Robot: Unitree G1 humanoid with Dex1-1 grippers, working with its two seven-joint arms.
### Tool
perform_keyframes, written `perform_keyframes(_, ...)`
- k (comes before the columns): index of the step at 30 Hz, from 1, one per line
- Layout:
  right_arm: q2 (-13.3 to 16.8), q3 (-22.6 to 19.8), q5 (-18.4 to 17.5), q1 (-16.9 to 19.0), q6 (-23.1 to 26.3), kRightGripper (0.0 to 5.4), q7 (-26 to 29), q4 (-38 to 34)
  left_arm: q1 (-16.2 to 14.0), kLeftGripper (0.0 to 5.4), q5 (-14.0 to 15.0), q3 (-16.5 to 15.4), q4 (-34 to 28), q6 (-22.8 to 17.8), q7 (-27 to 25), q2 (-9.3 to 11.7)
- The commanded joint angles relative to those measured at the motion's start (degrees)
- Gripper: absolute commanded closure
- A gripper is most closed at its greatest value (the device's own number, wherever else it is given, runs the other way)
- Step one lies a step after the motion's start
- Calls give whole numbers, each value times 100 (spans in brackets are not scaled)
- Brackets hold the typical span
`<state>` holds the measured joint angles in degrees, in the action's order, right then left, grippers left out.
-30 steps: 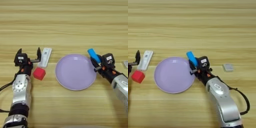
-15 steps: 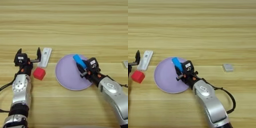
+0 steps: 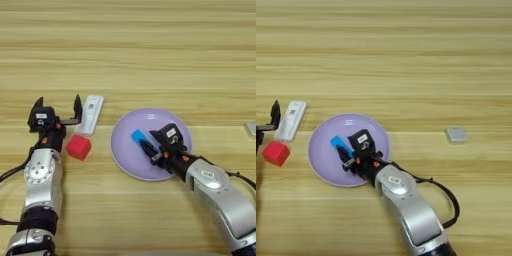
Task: Move the objects on the table
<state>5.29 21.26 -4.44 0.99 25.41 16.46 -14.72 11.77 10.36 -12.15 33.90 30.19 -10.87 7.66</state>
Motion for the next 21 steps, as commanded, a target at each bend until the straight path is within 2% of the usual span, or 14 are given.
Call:
perform_keyframes(1,-38,-54,28,-96,-44,287,-17,31,10,0,-15,0,27,-66,-2,16)
perform_keyframes(8,-50,-112,50,-107,-71,196,-37,-16,23,0,-17,2,51,-60,-4,16)
perform_keyframes(16,262,-742,489,-535,-468,88,-397,180,32,0,-25,11,60,-49,3,5)
perform_keyframes(21,262,-879,548,-602,-560,24,-437,292,46,0,-3,-10,60,-51,-21,38)
